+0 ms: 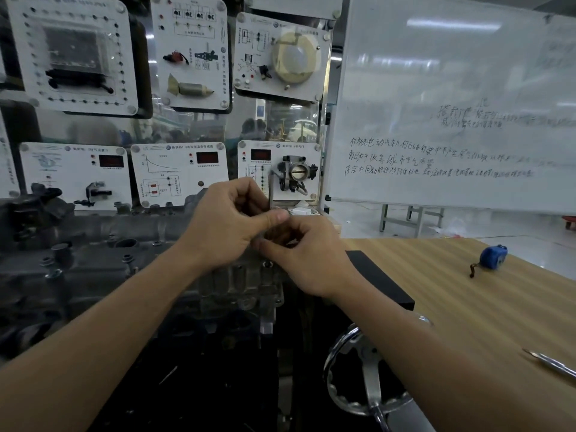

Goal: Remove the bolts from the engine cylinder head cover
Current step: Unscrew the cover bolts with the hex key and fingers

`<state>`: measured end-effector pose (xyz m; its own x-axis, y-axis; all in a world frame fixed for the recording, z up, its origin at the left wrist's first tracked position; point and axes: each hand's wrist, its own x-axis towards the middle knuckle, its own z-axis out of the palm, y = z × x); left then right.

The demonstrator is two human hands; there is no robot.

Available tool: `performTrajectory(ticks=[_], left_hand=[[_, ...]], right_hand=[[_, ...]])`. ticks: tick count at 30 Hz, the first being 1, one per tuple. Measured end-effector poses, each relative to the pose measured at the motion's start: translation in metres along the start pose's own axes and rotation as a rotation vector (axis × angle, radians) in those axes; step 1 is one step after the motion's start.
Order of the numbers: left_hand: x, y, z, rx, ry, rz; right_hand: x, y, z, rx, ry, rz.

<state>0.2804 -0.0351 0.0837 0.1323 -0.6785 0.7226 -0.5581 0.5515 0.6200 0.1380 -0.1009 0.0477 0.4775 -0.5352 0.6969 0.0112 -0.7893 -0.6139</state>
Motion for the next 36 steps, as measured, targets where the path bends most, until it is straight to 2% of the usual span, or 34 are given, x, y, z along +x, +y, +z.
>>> performTrajectory(ticks=[5, 12, 17, 24, 29, 33, 36], left_hand=[[0.001, -0.002, -0.001, 0.024, 0.001, -0.035], [-0.003, 0.001, -0.012, -0.135, -0.252, -0.028], [-0.003, 0.005, -0.005, -0.066, -0.094, 0.018], [0.001, 0.002, 0.005, 0.007, 0.111, 0.012], [-0.001, 0.001, 0.004, -0.019, 0.091, -0.002], [-0.009, -0.004, 0.002, -0.039, -0.051, 0.024], [-0.009, -0.007, -0.004, -0.068, -0.098, 0.058]], right_hand=[[0.001, 0.003, 0.002, 0.086, 0.030, 0.002], [0.000, 0.001, -0.003, 0.006, -0.059, 0.019], [-0.003, -0.002, -0.007, -0.021, -0.125, -0.005], [-0.001, 0.001, 0.001, 0.072, 0.032, 0.083], [-0.001, -0.002, 0.005, 0.147, 0.056, 0.058], [-0.004, -0.003, 0.001, 0.104, 0.008, 0.014], [-0.004, -0.004, -0.002, 0.025, -0.035, -0.001]])
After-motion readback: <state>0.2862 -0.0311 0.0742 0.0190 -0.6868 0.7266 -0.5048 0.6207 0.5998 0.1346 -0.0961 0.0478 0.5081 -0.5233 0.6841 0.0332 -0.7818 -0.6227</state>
